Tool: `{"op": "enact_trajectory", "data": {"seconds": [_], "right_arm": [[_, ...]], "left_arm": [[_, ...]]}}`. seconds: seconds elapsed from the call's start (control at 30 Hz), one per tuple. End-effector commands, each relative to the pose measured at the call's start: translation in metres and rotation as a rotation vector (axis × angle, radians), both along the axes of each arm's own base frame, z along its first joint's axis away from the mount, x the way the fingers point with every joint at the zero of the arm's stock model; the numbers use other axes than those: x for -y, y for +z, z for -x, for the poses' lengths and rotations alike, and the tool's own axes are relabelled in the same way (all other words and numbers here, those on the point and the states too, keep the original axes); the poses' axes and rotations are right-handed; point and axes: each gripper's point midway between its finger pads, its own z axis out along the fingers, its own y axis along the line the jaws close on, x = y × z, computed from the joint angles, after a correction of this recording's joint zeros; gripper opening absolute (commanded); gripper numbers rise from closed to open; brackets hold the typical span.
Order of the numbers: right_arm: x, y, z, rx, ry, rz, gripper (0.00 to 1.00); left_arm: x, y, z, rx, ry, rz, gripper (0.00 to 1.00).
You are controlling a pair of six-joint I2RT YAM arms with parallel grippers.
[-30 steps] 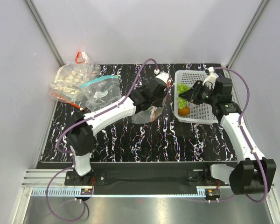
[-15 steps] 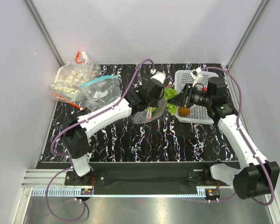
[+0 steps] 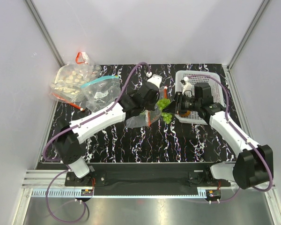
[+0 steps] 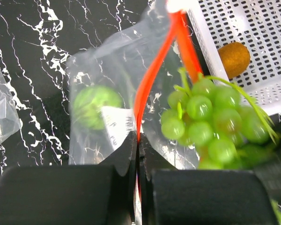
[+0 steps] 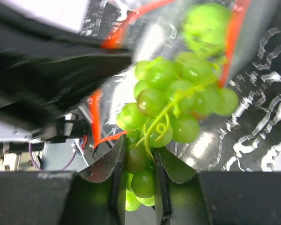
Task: Place the food in the zip-top bag and seal the zipper
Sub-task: Place the fake fruit in the zipper food storage bag.
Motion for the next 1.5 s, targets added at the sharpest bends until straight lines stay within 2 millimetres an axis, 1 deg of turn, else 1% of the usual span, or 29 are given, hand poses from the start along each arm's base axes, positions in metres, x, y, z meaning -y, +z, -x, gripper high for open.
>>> {"op": "enact_trajectory", "data": {"seconds": [0.0,0.07,0.17,0.27,0.33,0.43,0.47,0.57,0.67,0.7,0.77,0.87,0.93,0.97,1.03,1.1,1.13,1.17,1.23,1.27,1.3,1.37,1.4,1.43,1.47], "right_arm": [[0.005,-0.005,-0.012,-0.058,-0.088,0.042,0.18],[0.004,0.0,-0.016,-0.075,-0.104,0.028,0.18],[-0.004,0.011,-0.021,-0.066,-0.104,-0.017,0.19],[-0.011,0.013,-0.026,-0.074,-0.101,-0.025,0.19],[-0.015,0.007,-0.029,-0.092,-0.106,-0.02,0.19],[-0.027,-0.004,-0.027,-0.104,-0.081,0.006,0.19],[-0.032,-0.007,-0.023,-0.11,-0.067,0.016,0.19],[-0.039,-0.024,-0.019,-0.129,-0.045,0.056,0.2],[-0.038,-0.033,-0.025,-0.119,-0.075,0.077,0.2],[-0.037,-0.035,-0.025,-0.127,-0.09,0.075,0.2],[-0.039,-0.031,-0.031,-0.097,-0.11,0.058,0.2],[-0.032,-0.034,-0.042,-0.086,-0.202,0.072,0.2],[-0.027,-0.032,-0.046,-0.083,-0.262,0.06,0.2],[-0.028,-0.028,-0.048,-0.073,-0.274,0.039,0.2],[-0.03,-0.026,-0.045,-0.051,-0.285,0.043,0.21],[-0.029,-0.024,-0.041,-0.022,-0.288,0.052,0.25],[-0.028,-0.024,-0.04,-0.013,-0.296,0.06,0.28],[-0.028,-0.025,-0.037,-0.008,-0.294,0.063,0.42],[-0.026,-0.022,-0.033,0.011,-0.294,0.068,0.54],[-0.023,-0.023,-0.029,0.004,-0.294,0.08,0.64],[-0.021,-0.015,-0.029,0.026,-0.296,0.081,0.69],[-0.017,-0.013,-0.026,0.026,-0.302,0.101,0.75],[-0.016,-0.004,-0.026,0.049,-0.304,0.098,0.77],[-0.013,-0.001,-0.026,0.054,-0.315,0.108,0.77],[-0.009,-0.003,-0.023,0.037,-0.322,0.13,0.76]], "left_arm": [[0.008,0.032,0.004,0.075,-0.035,0.102,0.0],[0.012,0.034,0.009,0.08,-0.058,0.118,0.0],[0.019,0.032,0.015,0.077,-0.085,0.144,0.0],[0.025,0.03,0.021,0.058,-0.111,0.169,0.0],[0.028,0.029,0.022,0.049,-0.121,0.178,0.0],[0.03,0.03,0.023,0.045,-0.133,0.19,0.0],[0.031,0.031,0.024,0.046,-0.137,0.191,0.0],[0.03,0.033,0.025,0.049,-0.137,0.195,0.0],[0.033,0.035,0.03,0.038,-0.165,0.216,0.0],[0.033,0.038,0.032,0.034,-0.173,0.23,0.0],[0.038,0.039,0.038,0.014,-0.202,0.249,0.0],[0.044,0.04,0.047,-0.023,-0.244,0.286,0.0],[0.046,0.04,0.052,-0.043,-0.257,0.307,0.0],[0.048,0.038,0.055,-0.054,-0.272,0.313,0.0],[0.048,0.038,0.055,-0.057,-0.264,0.327,0.0],[0.046,0.036,0.051,-0.071,-0.249,0.342,0.0],[0.044,0.035,0.048,-0.075,-0.236,0.346,0.0],[0.044,0.037,0.046,-0.091,-0.247,0.367,0.0],[0.04,0.037,0.041,-0.097,-0.23,0.377,0.0],[0.036,0.04,0.037,-0.089,-0.214,0.375,0.0],[0.033,0.041,0.035,-0.082,-0.206,0.367,0.0],[0.027,0.045,0.03,-0.069,-0.185,0.356,0.0],[0.024,0.049,0.029,-0.064,-0.183,0.356,0.0],[0.02,0.05,0.026,-0.052,-0.161,0.346,0.0],[0.015,0.05,0.021,-0.046,-0.135,0.338,0.0]]}}
